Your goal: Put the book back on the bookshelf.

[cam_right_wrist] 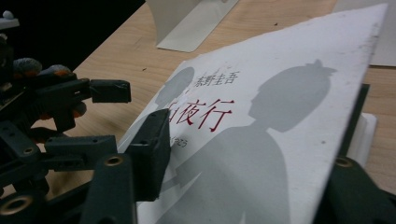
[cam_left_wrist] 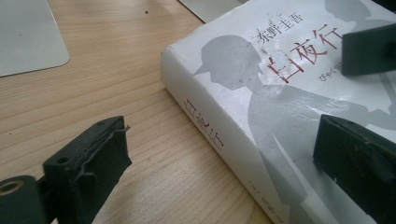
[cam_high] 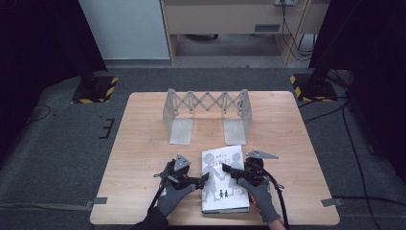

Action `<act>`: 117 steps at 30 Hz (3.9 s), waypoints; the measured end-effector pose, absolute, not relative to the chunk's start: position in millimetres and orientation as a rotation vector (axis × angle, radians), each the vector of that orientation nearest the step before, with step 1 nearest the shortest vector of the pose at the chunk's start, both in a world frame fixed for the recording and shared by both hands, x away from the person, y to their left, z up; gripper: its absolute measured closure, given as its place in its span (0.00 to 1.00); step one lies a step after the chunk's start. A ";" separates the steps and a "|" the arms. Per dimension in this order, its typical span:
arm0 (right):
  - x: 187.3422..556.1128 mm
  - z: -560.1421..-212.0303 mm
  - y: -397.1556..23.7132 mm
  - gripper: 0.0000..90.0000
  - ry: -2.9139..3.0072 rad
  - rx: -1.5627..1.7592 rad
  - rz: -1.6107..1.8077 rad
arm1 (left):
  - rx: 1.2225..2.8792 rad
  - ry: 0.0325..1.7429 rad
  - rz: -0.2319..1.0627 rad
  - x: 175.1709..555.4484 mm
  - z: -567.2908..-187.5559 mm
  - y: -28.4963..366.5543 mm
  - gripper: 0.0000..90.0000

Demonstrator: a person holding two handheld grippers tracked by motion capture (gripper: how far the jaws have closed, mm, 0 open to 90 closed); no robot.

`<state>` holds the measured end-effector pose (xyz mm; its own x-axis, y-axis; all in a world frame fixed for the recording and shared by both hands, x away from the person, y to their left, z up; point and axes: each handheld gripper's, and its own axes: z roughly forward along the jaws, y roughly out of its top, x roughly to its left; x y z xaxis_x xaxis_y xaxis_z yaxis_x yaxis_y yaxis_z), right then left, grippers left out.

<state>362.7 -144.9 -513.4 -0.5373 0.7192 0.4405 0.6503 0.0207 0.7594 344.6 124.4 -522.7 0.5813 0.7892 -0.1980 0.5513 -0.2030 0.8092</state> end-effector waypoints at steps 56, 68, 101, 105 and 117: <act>340.7 -477.8 -158.2 0.88 2.097 1.264 1.953 | 1.711 0.936 -0.063 350.5 -523.4 125.3 0.00; 343.7 -479.7 -160.8 0.87 2.099 1.296 1.952 | 1.705 0.974 -0.041 345.8 -522.1 122.4 0.01; 349.9 -481.3 -165.4 0.56 2.234 1.222 1.731 | 1.654 0.927 -0.192 346.1 -526.0 126.6 0.22; 351.0 -481.7 -166.3 0.47 2.228 1.200 1.686 | 1.653 0.915 -0.189 345.7 -522.9 126.5 0.26; 351.3 -484.5 -164.9 0.53 2.219 1.151 1.751 | 1.665 0.907 -0.199 349.9 -521.7 123.0 0.25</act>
